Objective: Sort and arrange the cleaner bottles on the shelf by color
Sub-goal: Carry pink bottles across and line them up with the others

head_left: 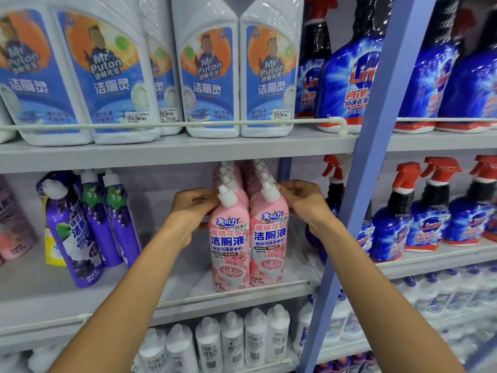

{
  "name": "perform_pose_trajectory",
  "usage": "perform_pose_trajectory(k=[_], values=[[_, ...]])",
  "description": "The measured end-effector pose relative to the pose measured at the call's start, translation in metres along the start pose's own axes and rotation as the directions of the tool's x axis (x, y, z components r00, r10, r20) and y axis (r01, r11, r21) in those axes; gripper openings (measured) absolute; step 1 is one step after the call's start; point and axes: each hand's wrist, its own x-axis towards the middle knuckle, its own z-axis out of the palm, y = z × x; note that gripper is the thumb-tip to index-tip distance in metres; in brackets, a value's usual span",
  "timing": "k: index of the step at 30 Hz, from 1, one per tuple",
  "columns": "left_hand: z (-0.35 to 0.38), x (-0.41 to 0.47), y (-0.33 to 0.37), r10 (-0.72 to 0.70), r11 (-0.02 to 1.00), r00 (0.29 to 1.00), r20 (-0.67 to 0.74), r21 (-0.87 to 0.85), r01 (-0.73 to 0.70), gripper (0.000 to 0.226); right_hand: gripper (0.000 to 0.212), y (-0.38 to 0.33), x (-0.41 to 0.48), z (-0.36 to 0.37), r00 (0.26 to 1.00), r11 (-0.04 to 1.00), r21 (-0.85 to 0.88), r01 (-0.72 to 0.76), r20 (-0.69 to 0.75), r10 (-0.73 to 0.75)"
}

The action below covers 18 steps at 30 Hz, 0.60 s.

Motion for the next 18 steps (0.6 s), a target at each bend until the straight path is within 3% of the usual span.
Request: perform_pose_trajectory(k=[9, 18], values=[[-0.0006, -0.0016, -0.0020, 0.023, 1.000, 1.000, -0.016, -0.010, -0.023, 0.003, 0.010, -0.0063, -0.0026, 0.0019, 0.998, 0.997, 0.047, -0.064, 0.008, 0.064], [-0.0021, -0.0048, -0.0029, 0.041, 0.998, 0.999, -0.012, -0.044, -0.041, 0.007, 0.019, -0.0070, -0.0007, 0.0022, 0.990, 0.987, 0.073, -0.143, 0.001, 0.143]])
